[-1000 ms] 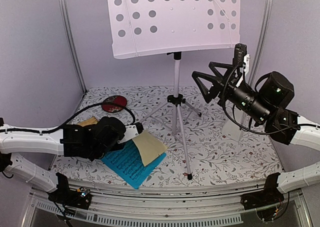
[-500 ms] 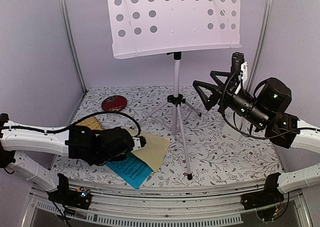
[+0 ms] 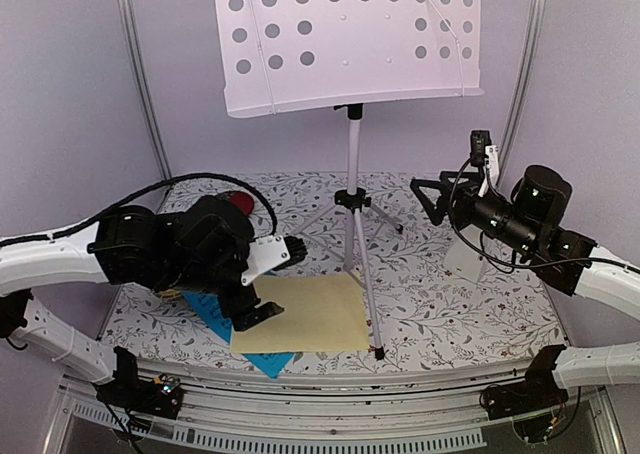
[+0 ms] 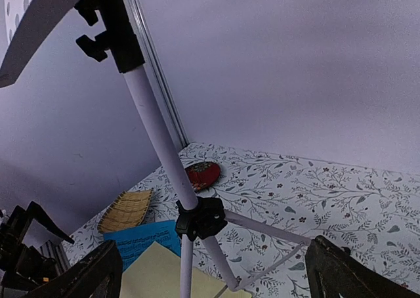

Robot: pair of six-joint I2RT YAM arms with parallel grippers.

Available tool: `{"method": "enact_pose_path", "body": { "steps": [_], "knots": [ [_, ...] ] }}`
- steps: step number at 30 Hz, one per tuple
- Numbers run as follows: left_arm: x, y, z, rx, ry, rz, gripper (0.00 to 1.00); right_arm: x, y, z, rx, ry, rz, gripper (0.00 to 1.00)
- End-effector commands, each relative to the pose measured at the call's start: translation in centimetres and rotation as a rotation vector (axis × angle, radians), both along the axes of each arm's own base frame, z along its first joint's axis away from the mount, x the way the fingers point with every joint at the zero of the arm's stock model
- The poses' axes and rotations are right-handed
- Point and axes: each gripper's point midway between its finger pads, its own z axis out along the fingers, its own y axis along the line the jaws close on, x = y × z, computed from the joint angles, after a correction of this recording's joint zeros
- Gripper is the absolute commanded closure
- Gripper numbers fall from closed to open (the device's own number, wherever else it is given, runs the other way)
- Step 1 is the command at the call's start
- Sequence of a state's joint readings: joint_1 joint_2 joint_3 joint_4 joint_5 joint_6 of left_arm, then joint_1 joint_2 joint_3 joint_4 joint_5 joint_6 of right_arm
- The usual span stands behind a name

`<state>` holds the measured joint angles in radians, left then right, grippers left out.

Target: Pack up the instrument practice props

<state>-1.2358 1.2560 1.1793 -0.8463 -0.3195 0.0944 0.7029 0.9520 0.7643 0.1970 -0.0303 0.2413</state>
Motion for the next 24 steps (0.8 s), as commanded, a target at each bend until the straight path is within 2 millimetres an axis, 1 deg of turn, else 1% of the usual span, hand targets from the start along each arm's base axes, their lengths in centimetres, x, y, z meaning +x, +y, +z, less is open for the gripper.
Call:
{"method": "enact_pose_path", "body": {
  "steps": [1, 2, 3, 4, 5, 8, 9, 11, 12, 14, 15, 18, 20, 23, 24],
  "knots": [
    [-1.5, -6.4, 4.0, -0.511, 0.211, -0.039, 0.02, 0.2, 0.9, -2.6, 0.058, 0.138, 0.086, 0.01],
    [-1.0, -7.5, 4.2, -0.641, 0.272, -0.035, 0.02, 0.4, 1.2, -3.2, 0.079, 0.177, 0.103, 0.01],
    [-0.2, -8.8, 5.3, -0.809, 0.329, -0.025, 0.02, 0.5, 1.5, -3.8, 0.096, 0.217, 0.123, 0.00],
    [0.8, -9.3, 5.2, -0.911, 0.370, -0.003, 0.04, 0.7, 1.8, -4.5, 0.104, 0.251, 0.135, 0.00],
    [1.8, -9.6, 4.8, -0.983, 0.395, 0.035, 0.06, 0.8, 1.9, -4.9, 0.130, 0.292, 0.141, 0.00],
    [5.4, -10.5, 3.6, -1.094, 0.376, 0.175, 0.12, 0.8, 2.4, -5.4, 0.199, 0.360, 0.176, 0.01],
    [6.1, -10.8, 3.9, -1.142, 0.366, 0.191, 0.12, 0.8, 2.5, -5.7, 0.216, 0.381, 0.185, 0.01],
    [6.8, -11.9, 4.9, -1.235, 0.363, 0.170, 0.13, 1.1, 2.7, -6.0, 0.263, 0.417, 0.209, 0.03],
    [7.1, -12.6, 5.2, -1.258, 0.367, 0.163, 0.13, 1.3, 2.9, -6.1, 0.289, 0.441, 0.222, 0.03],
    [8.2, -13.8, 4.4, -1.238, 0.374, 0.185, 0.14, 1.7, 3.2, -6.3, 0.319, 0.467, 0.248, 0.05],
    [8.8, -14.3, 3.6, -1.214, 0.373, 0.211, 0.14, 1.8, 3.4, -6.2, 0.337, 0.482, 0.266, 0.07],
    [10.3, -14.6, 1.5, -1.158, 0.355, 0.284, 0.16, 2.3, 4.0, -6.3, 0.363, 0.503, 0.306, 0.13],
    [10.8, -14.6, 0.9, -1.148, 0.343, 0.307, 0.16, 2.8, 4.4, -6.5, 0.369, 0.521, 0.320, 0.16],
    [11.5, -14.7, 0.5, -1.129, 0.310, 0.321, 0.18, 3.6, 5.1, -6.8, 0.365, 0.545, 0.348, 0.22],
    [11.8, -14.8, 0.0, -1.111, 0.300, 0.331, 0.19, 3.8, 5.3, -6.9, 0.365, 0.552, 0.360, 0.25]
  ]
}}
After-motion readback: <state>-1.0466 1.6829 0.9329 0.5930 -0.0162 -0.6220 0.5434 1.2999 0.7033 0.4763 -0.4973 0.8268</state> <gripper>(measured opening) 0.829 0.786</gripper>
